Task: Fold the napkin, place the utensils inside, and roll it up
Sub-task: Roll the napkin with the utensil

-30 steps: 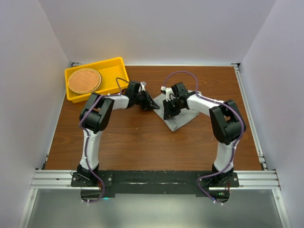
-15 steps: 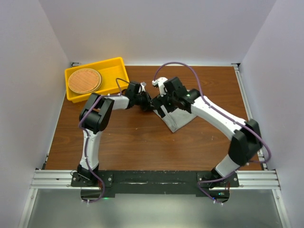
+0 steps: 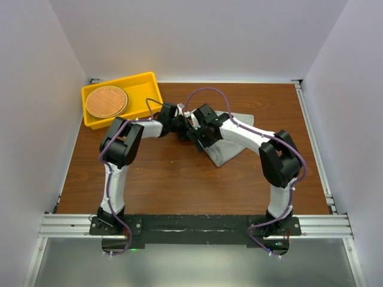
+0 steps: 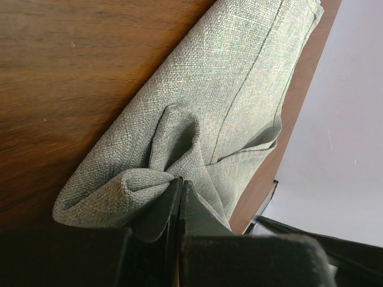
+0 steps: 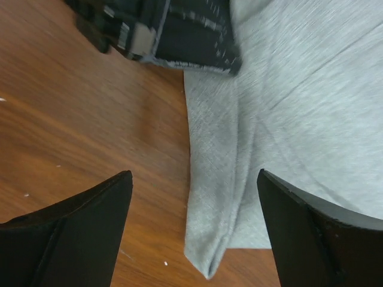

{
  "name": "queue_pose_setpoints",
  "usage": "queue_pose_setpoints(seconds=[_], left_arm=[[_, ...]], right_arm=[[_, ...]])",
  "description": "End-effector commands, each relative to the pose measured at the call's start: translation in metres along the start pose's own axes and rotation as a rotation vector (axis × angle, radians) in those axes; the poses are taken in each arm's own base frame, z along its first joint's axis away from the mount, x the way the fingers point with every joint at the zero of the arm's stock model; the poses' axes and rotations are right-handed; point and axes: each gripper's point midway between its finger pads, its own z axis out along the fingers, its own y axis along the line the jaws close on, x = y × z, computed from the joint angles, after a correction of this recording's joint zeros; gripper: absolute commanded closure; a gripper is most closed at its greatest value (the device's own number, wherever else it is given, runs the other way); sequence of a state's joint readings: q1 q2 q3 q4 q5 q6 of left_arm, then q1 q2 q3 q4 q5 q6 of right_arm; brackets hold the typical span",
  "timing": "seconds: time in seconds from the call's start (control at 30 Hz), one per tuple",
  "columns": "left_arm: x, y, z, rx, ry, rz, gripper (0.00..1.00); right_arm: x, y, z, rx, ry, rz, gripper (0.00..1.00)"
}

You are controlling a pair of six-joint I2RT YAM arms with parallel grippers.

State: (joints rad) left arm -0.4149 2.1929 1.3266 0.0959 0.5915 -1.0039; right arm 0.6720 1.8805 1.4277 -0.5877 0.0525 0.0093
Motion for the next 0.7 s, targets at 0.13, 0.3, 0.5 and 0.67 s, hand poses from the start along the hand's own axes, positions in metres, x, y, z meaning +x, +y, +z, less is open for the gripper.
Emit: queue_pose_setpoints(seconds=[0.13,0.3,0.5,0.67], left_arm=[[0.016,0.053,0.001,-0.183,0.019,-0.063,1.0],[0.016,0.052,0.001,-0.178,0.021,-0.061,1.0],[0.017,0.053,0.002,-0.179,0.027,-0.068,1.0],[0.018,0.053,0.001,-0.178,0.031,-0.068,1.0]], right_arm=[[0.004,0.005,0.009,-0.036,0.012,-0.001,0.48],[0.01,0.002,0.019,-0.022,0.027,-0.047,0.47],[0.016,-0.002,0.033,0.0,0.049,-0.066,0.47],[0.036,-0.005,0.051,0.02,0.087,-0.055,0.49]])
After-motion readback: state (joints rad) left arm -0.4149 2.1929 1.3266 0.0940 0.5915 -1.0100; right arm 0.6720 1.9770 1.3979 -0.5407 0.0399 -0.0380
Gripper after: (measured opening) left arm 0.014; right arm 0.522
